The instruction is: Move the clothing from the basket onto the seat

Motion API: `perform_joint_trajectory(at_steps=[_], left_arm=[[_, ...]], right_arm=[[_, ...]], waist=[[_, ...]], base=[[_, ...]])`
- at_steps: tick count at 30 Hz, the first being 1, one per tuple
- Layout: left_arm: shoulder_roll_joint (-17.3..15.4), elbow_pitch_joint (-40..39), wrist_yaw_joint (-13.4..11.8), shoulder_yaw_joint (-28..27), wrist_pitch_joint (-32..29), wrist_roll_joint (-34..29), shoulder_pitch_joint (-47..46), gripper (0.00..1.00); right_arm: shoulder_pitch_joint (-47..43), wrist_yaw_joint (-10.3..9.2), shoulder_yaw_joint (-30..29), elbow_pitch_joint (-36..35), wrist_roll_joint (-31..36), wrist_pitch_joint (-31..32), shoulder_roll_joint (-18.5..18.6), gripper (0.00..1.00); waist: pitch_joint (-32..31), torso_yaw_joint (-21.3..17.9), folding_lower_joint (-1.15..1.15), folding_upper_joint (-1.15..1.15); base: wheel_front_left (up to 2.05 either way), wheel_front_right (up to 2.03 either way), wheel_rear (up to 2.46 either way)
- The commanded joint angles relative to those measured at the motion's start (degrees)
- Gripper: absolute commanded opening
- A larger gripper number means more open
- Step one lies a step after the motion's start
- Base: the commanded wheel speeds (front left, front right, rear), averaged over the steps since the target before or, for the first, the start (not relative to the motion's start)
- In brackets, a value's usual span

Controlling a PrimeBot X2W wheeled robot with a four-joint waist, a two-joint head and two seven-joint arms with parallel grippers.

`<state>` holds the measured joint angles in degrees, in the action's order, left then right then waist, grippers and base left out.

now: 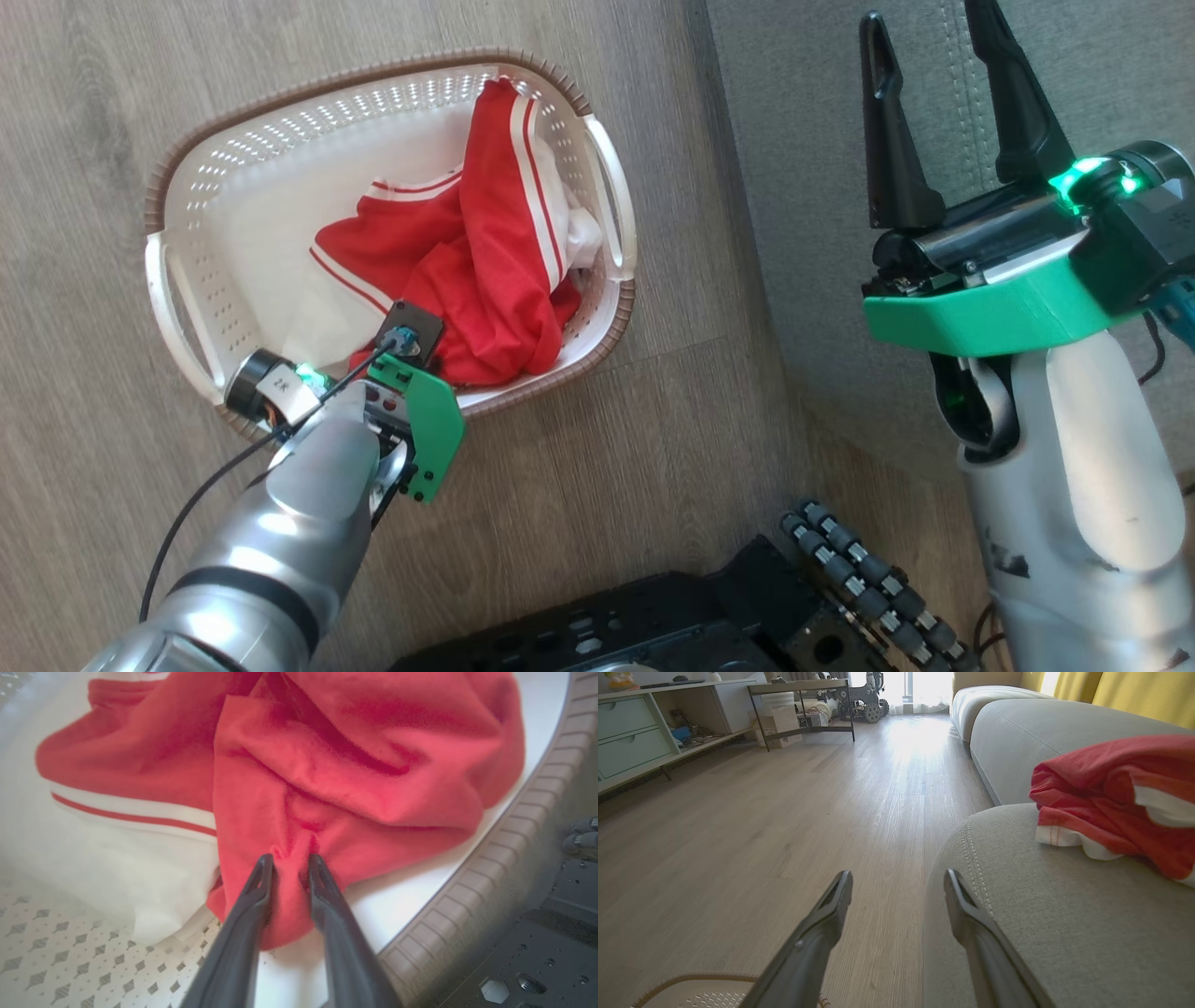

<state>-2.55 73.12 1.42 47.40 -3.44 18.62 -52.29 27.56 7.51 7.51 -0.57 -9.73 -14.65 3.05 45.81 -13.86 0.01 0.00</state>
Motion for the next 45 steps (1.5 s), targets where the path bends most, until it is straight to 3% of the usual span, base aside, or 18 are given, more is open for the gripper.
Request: perform_joint_trajectory(at_steps=[1, 3, 11, 17, 36, 45], left_arm=[[-0.3, -0.2, -0.5, -0.3, 0.0, 0.4, 0.1, 0.16], [-0.3, -0.1, -0.5, -0.1, 0.0, 0.4, -0.1, 0.00], [-0.3, -0.2, -0.4, -0.1, 2.7, 1.4, -0.1, 0.00], [-0.3, -3.4, 0.3, -0.4, 6.1, 3.9, 1.1, 0.00], [-0.3, -17.2, -1.0, 2.1, 12.5, 14.2, 6.0, 0.00], [-0.3, -21.1, -2.2, 2.0, 13.2, 16.5, 5.5, 0.00]], right_arm=[[-0.7, -0.02, 0.9, -2.0, -0.5, -0.3, -0.2, 1.00], [-0.6, -0.02, 0.9, -1.8, -0.6, -0.3, -0.2, 1.00], [-0.6, -0.02, 1.0, -0.9, -0.6, -0.3, -0.2, 1.00], [-1.6, -0.02, 0.7, 1.3, -0.2, -0.3, -0.2, 1.00], [-13.3, -0.02, -1.7, 14.1, 1.9, -0.3, -0.2, 1.00], [-18.9, -0.02, -1.3, 17.5, 1.8, -0.3, -0.2, 1.00]], waist=[[-0.1, 0.0, -0.01, 0.00], [-0.4, -0.1, -0.01, 0.00], [-3.0, 0.3, -0.01, 0.00], [-8.4, 1.5, -0.01, 0.00], [-37.1, 7.9, -0.01, 0.00], [-46.7, 10.4, -0.01, 0.00]], base=[[0.00, 0.00, 0.00], [0.00, 0.00, 0.00], [0.00, 0.00, 0.00], [0.00, 0.00, 0.00], [0.00, 0.00, 0.00], [0.00, 0.00, 0.00]])
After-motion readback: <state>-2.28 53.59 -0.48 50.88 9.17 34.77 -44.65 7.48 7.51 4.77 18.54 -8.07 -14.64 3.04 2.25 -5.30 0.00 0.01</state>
